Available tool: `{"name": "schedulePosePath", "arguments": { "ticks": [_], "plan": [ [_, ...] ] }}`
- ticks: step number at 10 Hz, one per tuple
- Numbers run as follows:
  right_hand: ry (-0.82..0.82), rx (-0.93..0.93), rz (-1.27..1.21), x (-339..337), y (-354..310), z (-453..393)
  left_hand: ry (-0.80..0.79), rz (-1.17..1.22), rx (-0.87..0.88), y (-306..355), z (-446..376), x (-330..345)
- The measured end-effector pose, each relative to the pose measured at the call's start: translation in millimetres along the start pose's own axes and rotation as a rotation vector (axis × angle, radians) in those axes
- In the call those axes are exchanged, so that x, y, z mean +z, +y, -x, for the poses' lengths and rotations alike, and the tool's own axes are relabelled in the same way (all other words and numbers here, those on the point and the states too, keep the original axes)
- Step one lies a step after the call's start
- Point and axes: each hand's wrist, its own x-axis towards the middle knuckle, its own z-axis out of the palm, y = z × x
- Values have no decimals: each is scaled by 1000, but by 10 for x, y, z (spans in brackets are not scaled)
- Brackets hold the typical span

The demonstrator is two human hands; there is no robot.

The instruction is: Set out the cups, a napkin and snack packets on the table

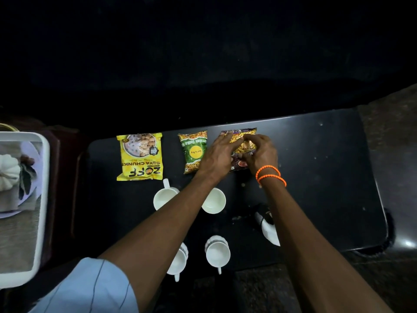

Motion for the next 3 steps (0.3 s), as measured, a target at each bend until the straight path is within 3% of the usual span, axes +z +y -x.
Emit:
{"name": "schedulePosePath", "arguments": {
  "ticks": [1,3],
  "plan": [
    [11,-19,5,-52,-41,16,33,-1,37,-25,67,-60],
    [238,-143,126,-148,-252,64,240,52,73,-37,193,-274]
  ]
}}
